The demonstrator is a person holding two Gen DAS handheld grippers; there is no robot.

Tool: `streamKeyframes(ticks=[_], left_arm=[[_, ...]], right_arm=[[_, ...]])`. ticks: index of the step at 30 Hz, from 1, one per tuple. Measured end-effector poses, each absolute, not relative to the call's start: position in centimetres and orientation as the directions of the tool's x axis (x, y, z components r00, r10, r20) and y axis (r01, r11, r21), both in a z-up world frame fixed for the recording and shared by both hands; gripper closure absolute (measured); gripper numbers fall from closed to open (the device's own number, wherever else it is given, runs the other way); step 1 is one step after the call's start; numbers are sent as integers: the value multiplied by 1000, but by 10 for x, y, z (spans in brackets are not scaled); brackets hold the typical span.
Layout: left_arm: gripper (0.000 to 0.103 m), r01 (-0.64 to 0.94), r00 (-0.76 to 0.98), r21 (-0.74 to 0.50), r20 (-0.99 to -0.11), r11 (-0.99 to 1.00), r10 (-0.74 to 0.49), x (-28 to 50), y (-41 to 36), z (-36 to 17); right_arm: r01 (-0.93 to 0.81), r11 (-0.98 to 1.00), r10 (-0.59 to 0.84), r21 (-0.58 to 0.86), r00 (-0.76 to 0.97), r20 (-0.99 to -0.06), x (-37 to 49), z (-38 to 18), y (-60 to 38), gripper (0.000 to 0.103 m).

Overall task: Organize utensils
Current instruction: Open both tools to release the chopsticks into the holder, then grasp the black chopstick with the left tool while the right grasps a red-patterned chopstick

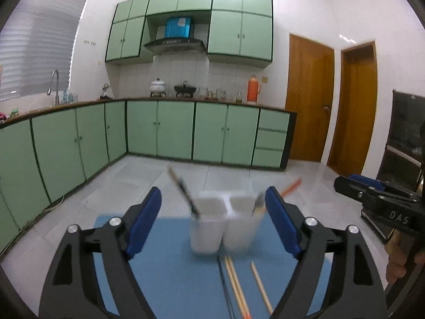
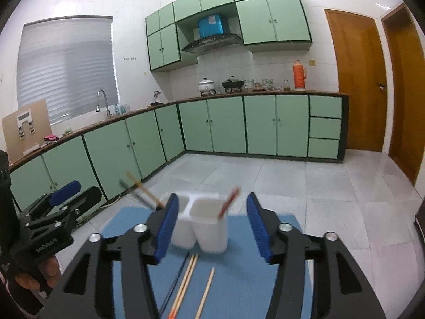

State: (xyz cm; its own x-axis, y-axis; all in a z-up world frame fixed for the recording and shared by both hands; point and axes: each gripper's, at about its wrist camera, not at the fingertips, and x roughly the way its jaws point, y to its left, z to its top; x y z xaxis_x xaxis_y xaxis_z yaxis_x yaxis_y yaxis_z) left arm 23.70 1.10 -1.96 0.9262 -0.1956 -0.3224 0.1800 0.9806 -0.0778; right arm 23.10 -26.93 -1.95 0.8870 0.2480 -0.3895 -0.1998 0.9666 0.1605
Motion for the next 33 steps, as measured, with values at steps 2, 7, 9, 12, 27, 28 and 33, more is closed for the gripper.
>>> streamKeyframes(ticks=[2, 7, 9, 12, 27, 28, 33], left_arm=[[15, 180, 912, -84, -359, 980, -198, 224, 14, -34], [14, 162, 851, -65, -495, 985, -173, 197, 23, -86], [14, 149, 824, -66, -544, 987, -161, 190, 29, -106], [14, 127, 793, -73, -592, 989, -146, 183, 36, -129], [14, 130, 683, -49, -720, 990, -125, 166, 41, -191], [14, 129, 681, -49, -722, 990, -124, 165, 40, -192], [14, 120, 668, -54, -734, 991, -121, 170, 38, -193]], right_arm=[[-179, 971, 231, 161, 881, -413, 215, -36, -269, 42], [-141, 977, 203, 160, 847, -491, 182, -80, -263, 37], [-128, 977, 201, 172, 825, -528, 174, -100, -260, 37], [-106, 981, 181, 161, 798, -575, 160, -128, -255, 37], [-130, 982, 187, 134, 689, -700, 137, -195, -221, 62], [-137, 982, 190, 131, 684, -704, 137, -196, -219, 63], [-162, 979, 200, 122, 660, -724, 138, -202, -211, 73]])
